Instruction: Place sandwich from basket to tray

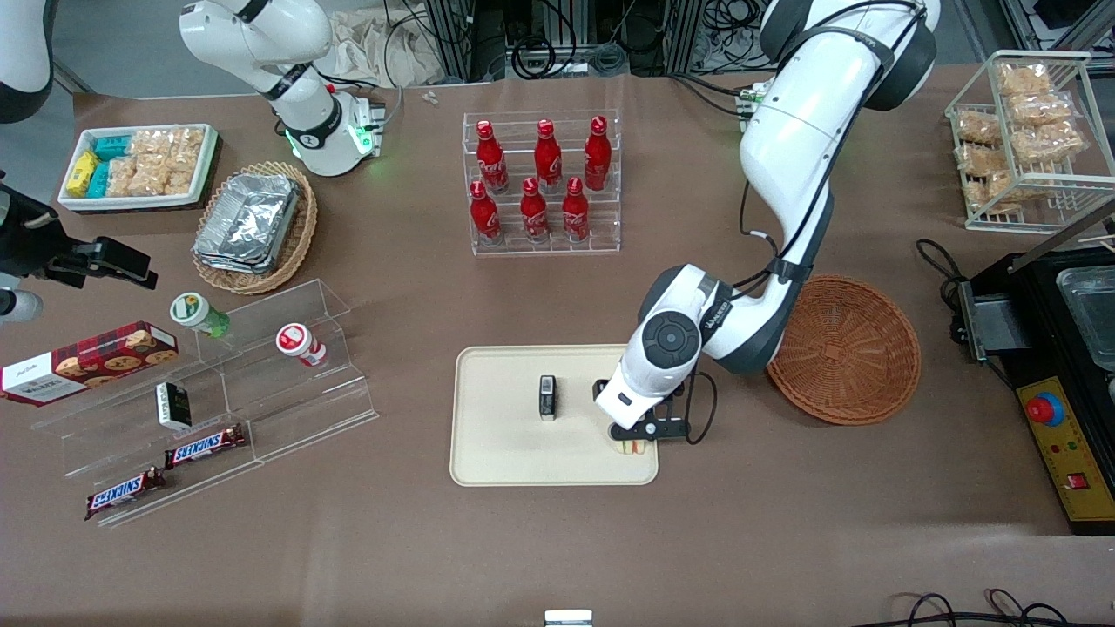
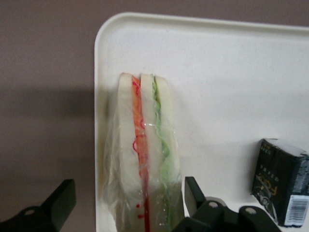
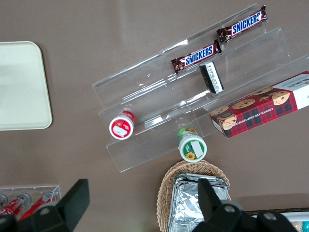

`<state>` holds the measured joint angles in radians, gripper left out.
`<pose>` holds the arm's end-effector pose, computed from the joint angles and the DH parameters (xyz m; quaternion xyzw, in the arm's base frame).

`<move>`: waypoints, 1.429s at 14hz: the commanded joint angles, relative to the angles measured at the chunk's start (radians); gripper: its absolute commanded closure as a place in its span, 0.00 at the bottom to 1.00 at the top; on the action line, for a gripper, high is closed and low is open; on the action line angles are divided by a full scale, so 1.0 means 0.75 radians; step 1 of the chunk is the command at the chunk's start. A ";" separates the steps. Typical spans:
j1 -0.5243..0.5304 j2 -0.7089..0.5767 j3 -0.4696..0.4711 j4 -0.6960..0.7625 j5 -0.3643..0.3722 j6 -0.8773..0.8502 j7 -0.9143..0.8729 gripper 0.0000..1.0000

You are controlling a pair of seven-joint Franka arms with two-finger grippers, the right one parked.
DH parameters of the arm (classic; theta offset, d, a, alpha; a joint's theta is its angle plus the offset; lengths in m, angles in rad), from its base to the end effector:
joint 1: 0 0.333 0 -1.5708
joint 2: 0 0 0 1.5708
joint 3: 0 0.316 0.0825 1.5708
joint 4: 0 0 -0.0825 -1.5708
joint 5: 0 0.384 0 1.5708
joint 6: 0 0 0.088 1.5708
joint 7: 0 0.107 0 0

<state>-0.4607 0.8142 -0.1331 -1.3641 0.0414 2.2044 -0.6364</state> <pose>0.6259 -0.3950 0.2374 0.9989 0.0307 -0.0045 0.0349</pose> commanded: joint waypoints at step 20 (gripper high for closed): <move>0.454 -1.073 0.261 -0.501 -0.084 -0.448 0.439 0.00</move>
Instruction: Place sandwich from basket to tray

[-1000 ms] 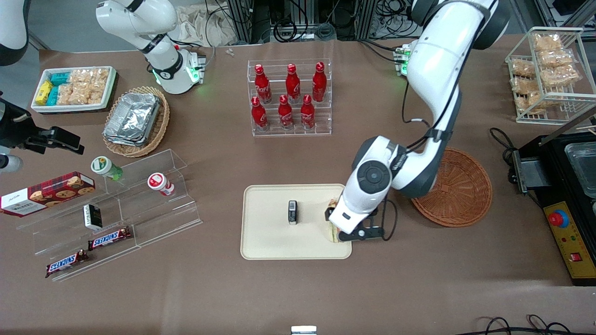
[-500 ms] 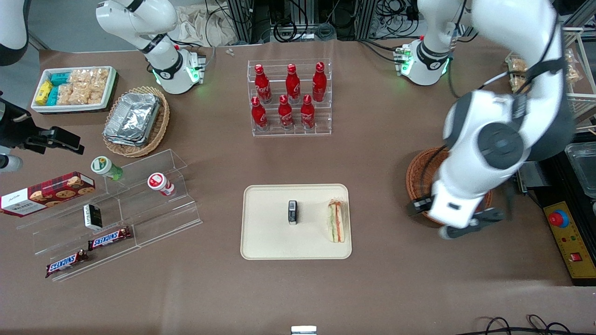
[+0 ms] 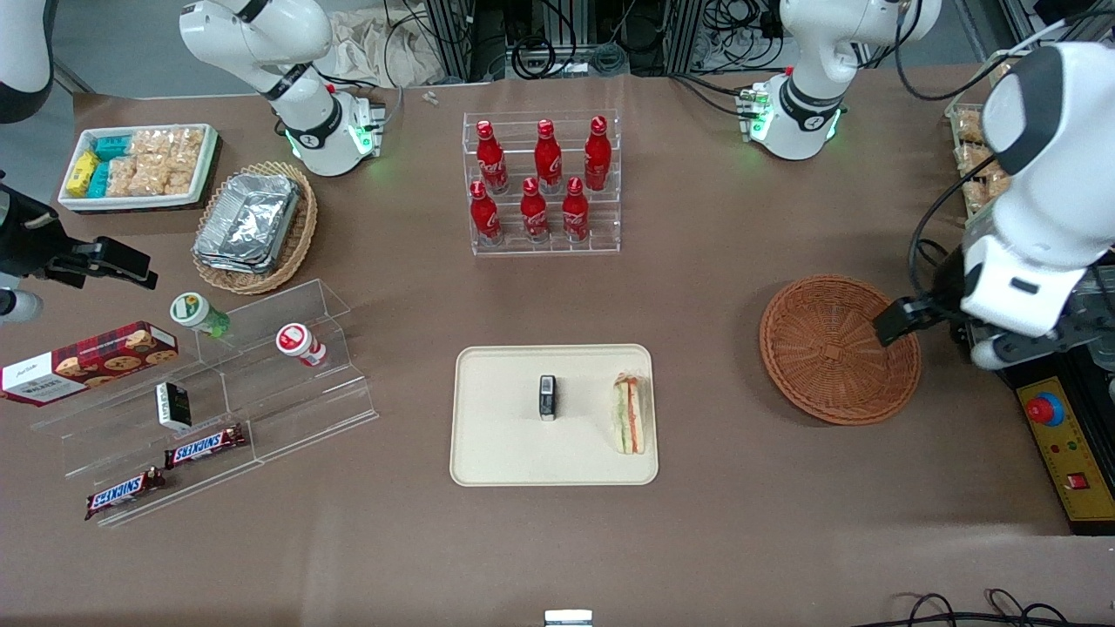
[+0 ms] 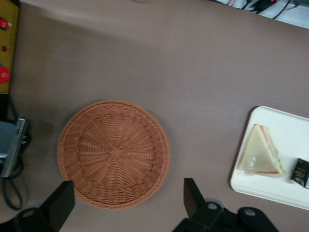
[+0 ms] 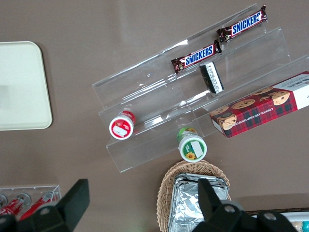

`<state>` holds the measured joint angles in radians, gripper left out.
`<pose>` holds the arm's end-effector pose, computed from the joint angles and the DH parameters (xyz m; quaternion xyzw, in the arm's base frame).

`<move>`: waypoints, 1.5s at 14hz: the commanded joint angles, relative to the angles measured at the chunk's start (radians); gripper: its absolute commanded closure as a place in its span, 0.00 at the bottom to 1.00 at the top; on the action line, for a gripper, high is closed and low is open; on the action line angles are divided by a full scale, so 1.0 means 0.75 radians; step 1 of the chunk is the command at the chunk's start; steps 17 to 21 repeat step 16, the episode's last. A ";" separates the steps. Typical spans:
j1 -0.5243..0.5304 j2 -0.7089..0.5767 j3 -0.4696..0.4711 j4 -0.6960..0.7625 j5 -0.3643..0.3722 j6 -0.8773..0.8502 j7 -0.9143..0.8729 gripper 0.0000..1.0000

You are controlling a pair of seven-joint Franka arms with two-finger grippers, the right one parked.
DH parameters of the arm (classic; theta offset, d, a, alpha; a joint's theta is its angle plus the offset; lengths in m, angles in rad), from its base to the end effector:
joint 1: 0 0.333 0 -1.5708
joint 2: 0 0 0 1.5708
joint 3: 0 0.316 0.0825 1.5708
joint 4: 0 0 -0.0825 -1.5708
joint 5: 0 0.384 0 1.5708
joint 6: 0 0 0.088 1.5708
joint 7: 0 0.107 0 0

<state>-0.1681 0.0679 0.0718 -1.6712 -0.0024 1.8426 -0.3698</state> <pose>0.5918 -0.0586 0.5624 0.9893 0.1362 0.0507 0.0107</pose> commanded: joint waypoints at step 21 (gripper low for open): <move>0.144 0.038 -0.016 0.169 0.013 -0.197 0.270 0.00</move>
